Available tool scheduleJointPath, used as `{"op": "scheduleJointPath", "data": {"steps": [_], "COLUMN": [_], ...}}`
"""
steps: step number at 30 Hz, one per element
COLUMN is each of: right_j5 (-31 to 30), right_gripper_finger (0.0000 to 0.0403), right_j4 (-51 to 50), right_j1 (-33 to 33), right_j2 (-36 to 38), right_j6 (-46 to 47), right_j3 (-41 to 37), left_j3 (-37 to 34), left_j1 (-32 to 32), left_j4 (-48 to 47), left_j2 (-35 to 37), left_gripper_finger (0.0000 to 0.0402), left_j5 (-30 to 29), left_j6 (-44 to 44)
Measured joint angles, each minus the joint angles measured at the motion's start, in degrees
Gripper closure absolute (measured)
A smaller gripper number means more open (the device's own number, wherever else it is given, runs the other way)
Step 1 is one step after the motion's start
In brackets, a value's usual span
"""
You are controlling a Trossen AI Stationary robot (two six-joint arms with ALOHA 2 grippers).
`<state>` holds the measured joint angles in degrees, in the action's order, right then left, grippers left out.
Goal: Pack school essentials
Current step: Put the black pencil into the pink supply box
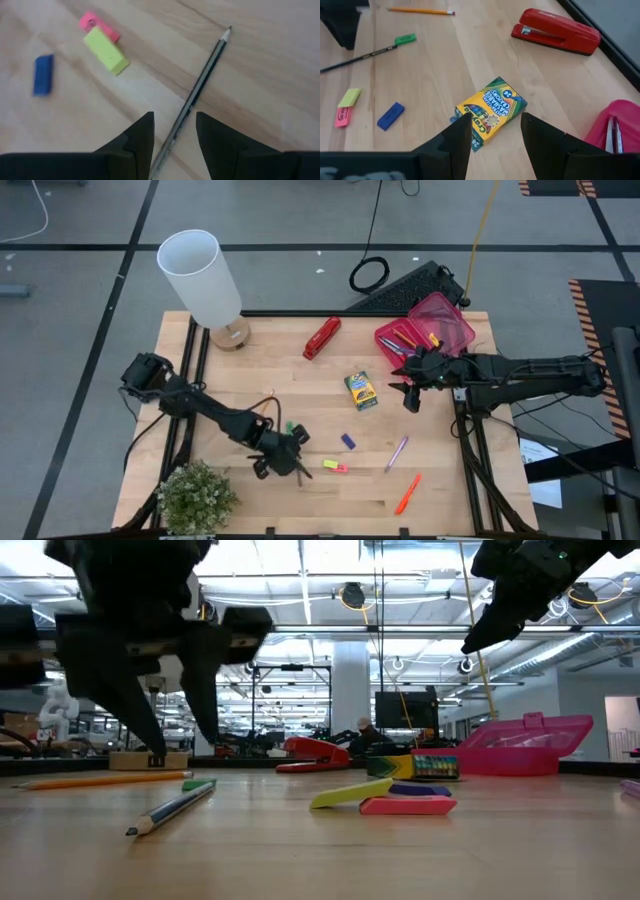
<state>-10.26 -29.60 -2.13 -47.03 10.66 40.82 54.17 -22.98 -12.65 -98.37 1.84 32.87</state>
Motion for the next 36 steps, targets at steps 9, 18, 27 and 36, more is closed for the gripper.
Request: {"op": "scheduleJointPath", "data": {"steps": [9, 18, 27, 36], "right_j5": [0.02, 0.00, 0.00, 0.00], "right_gripper_finger": [0.0241, 0.0241, 0.0241, 0.0241], "right_j4": [0.70, 1.17, 1.16, 2.53], "right_j1": [0.00, 0.00, 0.00, 0.00], "right_j2": [-0.04, -0.02, -0.02, -0.04], "right_j6": [-0.17, -1.29, -1.29, -0.89], "right_j3": [0.00, 0.00, 0.00, 0.00], "left_j3": [-0.04, 0.15, 0.09, -0.05], "left_j1": [2.02, 5.18, 7.05, 7.14], "left_j4": [3.37, 4.40, 3.44, 6.42], "left_j2": [-4.93, -7.30, -7.45, -7.67], "left_gripper_finger": [0.0252, 0.0281, 0.0385, 0.0363], "left_j5": [2.86, 10.42, 14.34, 13.08], "left_j6": [14.39, 15.07, 11.82, 5.87]}}
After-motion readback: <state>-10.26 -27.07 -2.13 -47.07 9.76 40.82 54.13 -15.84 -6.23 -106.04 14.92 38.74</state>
